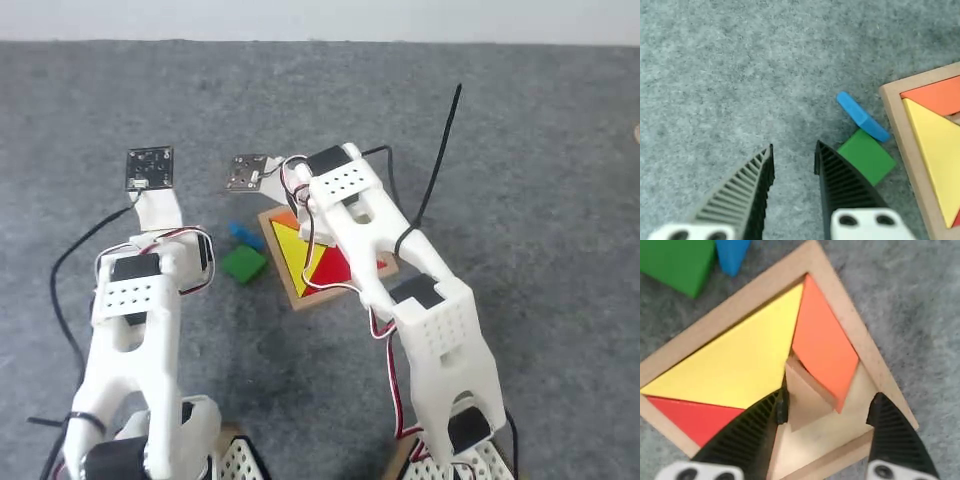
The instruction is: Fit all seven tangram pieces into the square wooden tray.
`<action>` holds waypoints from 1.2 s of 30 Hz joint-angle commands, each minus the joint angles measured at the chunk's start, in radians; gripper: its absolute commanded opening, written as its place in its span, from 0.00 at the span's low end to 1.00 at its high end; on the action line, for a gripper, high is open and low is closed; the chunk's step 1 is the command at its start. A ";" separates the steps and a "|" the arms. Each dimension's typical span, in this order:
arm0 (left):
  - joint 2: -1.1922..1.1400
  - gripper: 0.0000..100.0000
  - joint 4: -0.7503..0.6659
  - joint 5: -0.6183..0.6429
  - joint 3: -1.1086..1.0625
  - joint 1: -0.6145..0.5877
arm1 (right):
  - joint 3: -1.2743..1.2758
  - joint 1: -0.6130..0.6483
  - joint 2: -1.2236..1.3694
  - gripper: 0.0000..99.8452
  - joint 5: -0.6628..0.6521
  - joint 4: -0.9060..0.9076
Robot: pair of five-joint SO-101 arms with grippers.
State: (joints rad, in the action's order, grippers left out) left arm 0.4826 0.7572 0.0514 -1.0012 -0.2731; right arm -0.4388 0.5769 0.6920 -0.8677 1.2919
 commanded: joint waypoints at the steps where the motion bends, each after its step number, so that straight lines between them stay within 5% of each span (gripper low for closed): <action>1: 0.003 0.13 -0.018 -0.017 0.001 0.008 | -0.043 -0.008 -0.021 0.27 -0.020 0.010; 8: 0.003 0.13 -0.018 -0.017 0.001 0.008 | -0.044 0.001 -0.067 0.28 0.014 -0.001; 17: 0.003 0.13 -0.018 -0.017 0.001 0.008 | -0.043 -0.033 -0.219 0.46 0.187 -0.025; 25: 0.003 0.13 -0.018 -0.017 0.001 0.011 | 0.028 -0.165 -0.280 0.47 0.265 -0.059; 36: 0.003 0.13 -0.018 -0.017 -0.001 0.028 | 0.083 -0.116 -0.157 0.47 0.336 -0.177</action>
State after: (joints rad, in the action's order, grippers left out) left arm 0.4826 0.7572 0.0468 -1.0012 -0.2547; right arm -0.3437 0.4358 0.5554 -0.5562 1.1354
